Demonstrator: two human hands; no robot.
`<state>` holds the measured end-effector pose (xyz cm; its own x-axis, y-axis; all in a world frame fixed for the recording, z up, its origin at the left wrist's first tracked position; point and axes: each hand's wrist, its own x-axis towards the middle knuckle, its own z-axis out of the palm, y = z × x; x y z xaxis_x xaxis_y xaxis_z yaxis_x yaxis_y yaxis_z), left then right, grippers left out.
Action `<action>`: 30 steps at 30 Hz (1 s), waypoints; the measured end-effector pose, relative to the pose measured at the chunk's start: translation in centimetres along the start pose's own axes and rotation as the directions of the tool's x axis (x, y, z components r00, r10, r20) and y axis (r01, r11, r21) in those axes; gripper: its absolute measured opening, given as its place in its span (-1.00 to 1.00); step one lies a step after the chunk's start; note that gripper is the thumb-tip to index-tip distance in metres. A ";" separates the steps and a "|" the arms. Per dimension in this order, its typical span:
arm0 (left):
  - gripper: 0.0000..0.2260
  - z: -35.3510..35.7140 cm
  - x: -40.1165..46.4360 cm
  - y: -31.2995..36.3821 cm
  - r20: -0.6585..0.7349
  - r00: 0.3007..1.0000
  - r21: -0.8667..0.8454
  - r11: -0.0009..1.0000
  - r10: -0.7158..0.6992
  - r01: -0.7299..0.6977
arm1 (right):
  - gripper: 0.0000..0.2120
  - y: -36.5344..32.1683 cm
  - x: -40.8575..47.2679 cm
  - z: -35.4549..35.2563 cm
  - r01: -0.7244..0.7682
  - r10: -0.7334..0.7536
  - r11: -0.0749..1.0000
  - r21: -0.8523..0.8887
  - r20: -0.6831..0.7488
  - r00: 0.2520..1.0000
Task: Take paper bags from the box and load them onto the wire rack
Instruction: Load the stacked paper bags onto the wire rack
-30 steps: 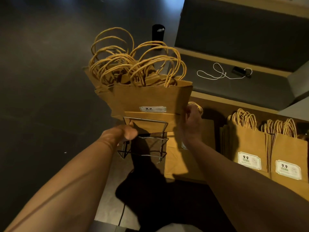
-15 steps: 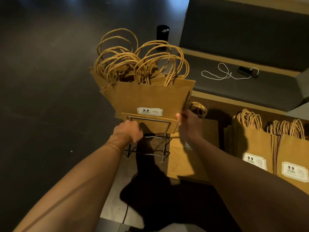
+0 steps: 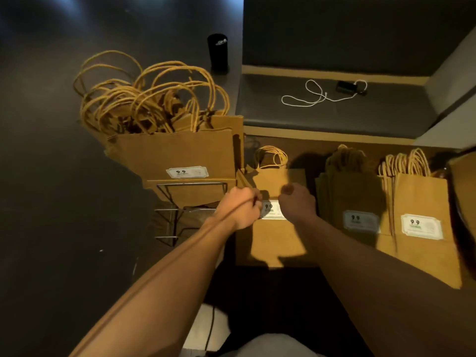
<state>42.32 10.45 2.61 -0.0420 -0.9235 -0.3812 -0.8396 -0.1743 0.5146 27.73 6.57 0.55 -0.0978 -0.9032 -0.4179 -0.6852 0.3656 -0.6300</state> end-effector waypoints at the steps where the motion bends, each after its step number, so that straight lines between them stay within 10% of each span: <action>1: -0.78 0.9 0.4 0.4 0.024 0.999 -0.046 0.998 -0.041 0.042 | -0.69 1.0 0.2 -0.6 -0.039 0.039 0.999 -0.016 0.009 0.999; 14: -0.54 6.3 3.9 0.6 0.247 0.805 -0.269 0.760 -0.539 0.591 | -0.69 6.8 3.1 -2.6 -0.278 0.273 0.961 -0.004 0.198 0.941; 30: -0.79 7.6 4.7 0.0 0.201 0.774 -0.251 0.733 -0.600 0.633 | -0.60 7.8 4.7 -1.3 -0.429 0.408 0.898 0.094 0.184 0.894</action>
<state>38.02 8.72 -5.02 0.3619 -0.5419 -0.7586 -0.5059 -0.7976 0.3284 21.00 4.89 -5.44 -0.2344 -0.6174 -0.7509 -0.5056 0.7371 -0.4483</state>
